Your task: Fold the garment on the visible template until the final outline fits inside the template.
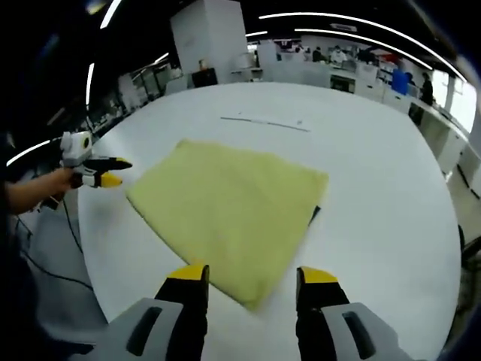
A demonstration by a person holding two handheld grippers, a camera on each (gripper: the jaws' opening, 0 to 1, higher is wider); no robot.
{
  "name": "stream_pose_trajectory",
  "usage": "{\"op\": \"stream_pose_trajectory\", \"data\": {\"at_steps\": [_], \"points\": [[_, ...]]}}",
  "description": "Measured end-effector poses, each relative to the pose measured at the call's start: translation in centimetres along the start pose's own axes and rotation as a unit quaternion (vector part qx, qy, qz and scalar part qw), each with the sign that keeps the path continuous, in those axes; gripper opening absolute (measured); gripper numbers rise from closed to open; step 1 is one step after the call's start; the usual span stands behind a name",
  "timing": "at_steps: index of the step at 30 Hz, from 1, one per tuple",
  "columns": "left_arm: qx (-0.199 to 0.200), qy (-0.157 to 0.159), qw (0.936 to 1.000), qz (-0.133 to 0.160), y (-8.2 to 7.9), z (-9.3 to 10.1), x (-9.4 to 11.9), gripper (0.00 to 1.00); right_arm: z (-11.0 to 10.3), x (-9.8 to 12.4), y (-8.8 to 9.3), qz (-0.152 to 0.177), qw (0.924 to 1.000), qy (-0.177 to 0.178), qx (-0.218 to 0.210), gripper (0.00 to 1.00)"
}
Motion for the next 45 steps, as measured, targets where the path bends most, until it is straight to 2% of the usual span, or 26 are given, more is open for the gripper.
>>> {"op": "stream_pose_trajectory", "data": {"at_steps": [5,11,15,21,28,33,39,42,45], "points": [[-0.002,0.007,0.9999,-0.012,1.2,0.5,0.2,0.43,-0.2,0.1,1.5,-0.01,0.9999,-0.009,0.002,0.31],[0.003,0.013,0.9996,-0.024,2.4,0.7,0.3,0.31,0.1,-0.4,3.5,-0.029,0.9996,-0.003,0.001,0.23],[0.008,0.013,0.9993,-0.034,3.3,0.6,0.2,0.22,0.5,-0.9,4.5,-0.027,0.9995,-0.004,-0.014,0.19],[0.022,0.021,0.9987,-0.041,3.9,0.5,0.1,0.16,1.1,-1.4,4.8,-0.024,0.9994,0.0,-0.026,0.12],[0.03,0.029,0.9982,-0.043,4.2,0.7,-0.1,0.13,0.9,-1.6,4.3,-0.017,0.9993,-0.013,-0.031,0.07],[0.025,0.031,0.9982,-0.045,4.1,0.7,-0.3,0.07,0.8,-1.8,4.3,-0.019,0.9991,-0.017,-0.033,0.02],[0.034,0.033,0.998,-0.043,4.1,0.7,-0.3,0.03,0.8,-1.8,4.4,-0.023,0.9993,-0.024,-0.018,0.0],[0.033,0.032,0.998,-0.042,4.0,0.7,-0.3,0.03,1.0,-1.5,4.6,-0.033,0.9987,-0.033,0.022,0.0],[0.038,0.03,0.998,-0.04,3.9,0.7,-0.3,0.02,1.6,-1.1,4.7,-0.043,0.9977,-0.019,0.049,0.0]]}}
Point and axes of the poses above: the point that each gripper's makers call its tool centre point, and the gripper's own axes: x roughly backward along the fingers, z roughly to its right, y roughly out of its underside, the point moved 1 cm from there along x, roughly backward along the fingers, and after that the axes turned 3 degrees about z, right-handed, at the moved point
